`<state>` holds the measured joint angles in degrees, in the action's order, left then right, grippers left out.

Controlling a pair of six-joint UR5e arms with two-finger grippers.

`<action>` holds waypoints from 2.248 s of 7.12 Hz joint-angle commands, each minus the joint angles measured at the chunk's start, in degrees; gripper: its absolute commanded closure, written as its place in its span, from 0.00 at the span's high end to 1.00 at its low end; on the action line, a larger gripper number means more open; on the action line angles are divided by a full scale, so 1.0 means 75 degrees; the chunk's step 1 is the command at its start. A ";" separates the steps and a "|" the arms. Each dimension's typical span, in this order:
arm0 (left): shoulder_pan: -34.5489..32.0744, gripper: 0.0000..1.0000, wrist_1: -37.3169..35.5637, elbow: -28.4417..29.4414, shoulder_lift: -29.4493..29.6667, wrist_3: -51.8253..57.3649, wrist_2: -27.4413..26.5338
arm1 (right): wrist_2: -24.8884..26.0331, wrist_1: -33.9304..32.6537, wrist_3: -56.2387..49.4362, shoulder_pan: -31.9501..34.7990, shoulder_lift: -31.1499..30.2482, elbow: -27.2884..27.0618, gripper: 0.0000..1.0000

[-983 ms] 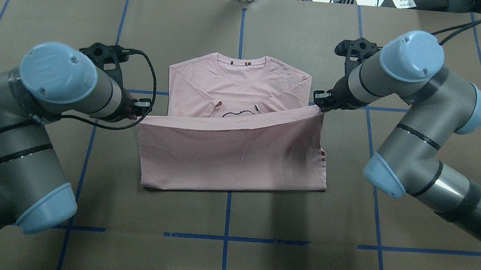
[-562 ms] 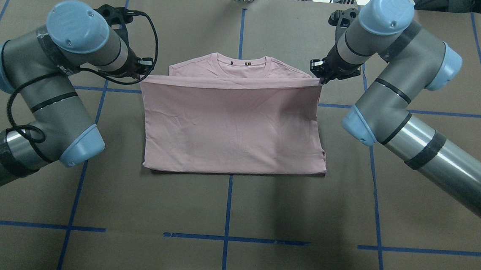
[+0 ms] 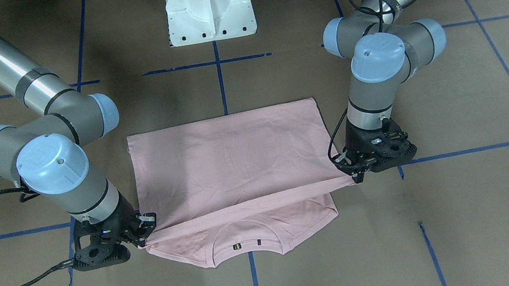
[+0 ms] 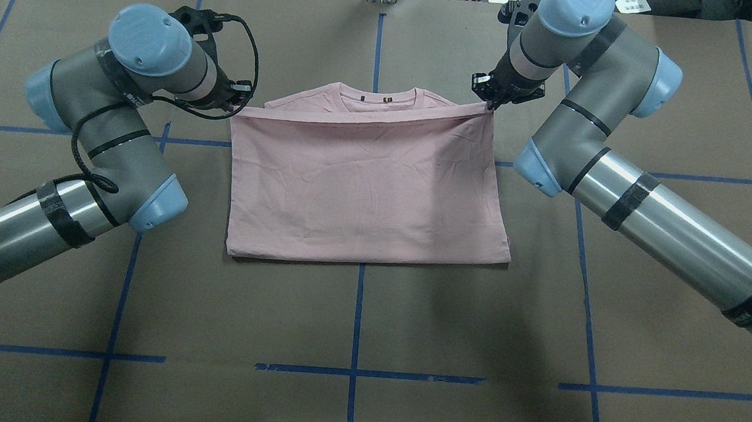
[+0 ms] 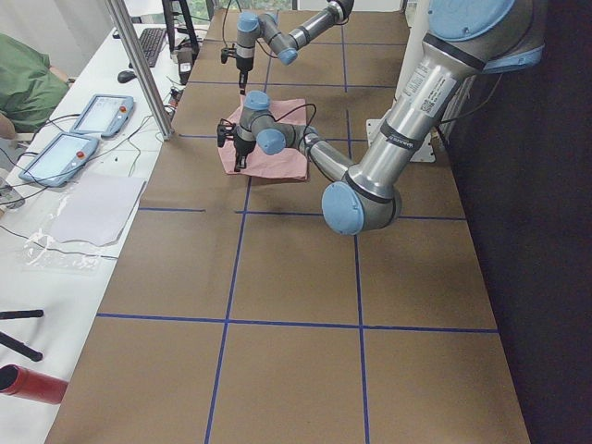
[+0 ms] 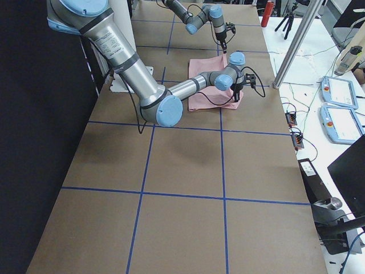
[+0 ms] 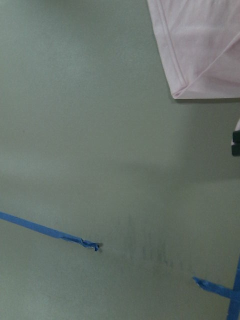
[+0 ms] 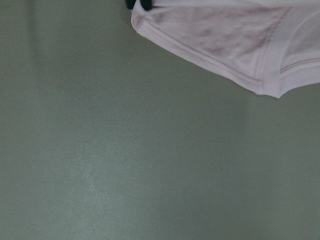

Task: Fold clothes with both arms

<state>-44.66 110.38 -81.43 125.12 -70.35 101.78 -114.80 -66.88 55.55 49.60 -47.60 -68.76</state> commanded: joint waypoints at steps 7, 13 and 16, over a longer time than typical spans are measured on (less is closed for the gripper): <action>0.0002 0.00 0.0716 0.1189 0.0638 -0.0089 0.0000 | 0.0003 0.0338 -0.0012 0.0102 0.0135 0.0426 0.00; -0.0010 1.00 0.0810 0.0969 0.0650 -0.0370 0.0012 | 0.0062 0.0574 0.0093 0.0031 -0.0087 0.0286 1.00; -0.0010 1.00 0.0484 -0.0375 0.0253 -0.0417 0.0422 | -0.0384 0.0492 0.1540 -0.0505 -0.1674 -0.1630 1.00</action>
<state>-44.77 115.54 -79.67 128.32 -73.27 104.32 -116.62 -63.12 61.43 47.97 -54.77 -74.75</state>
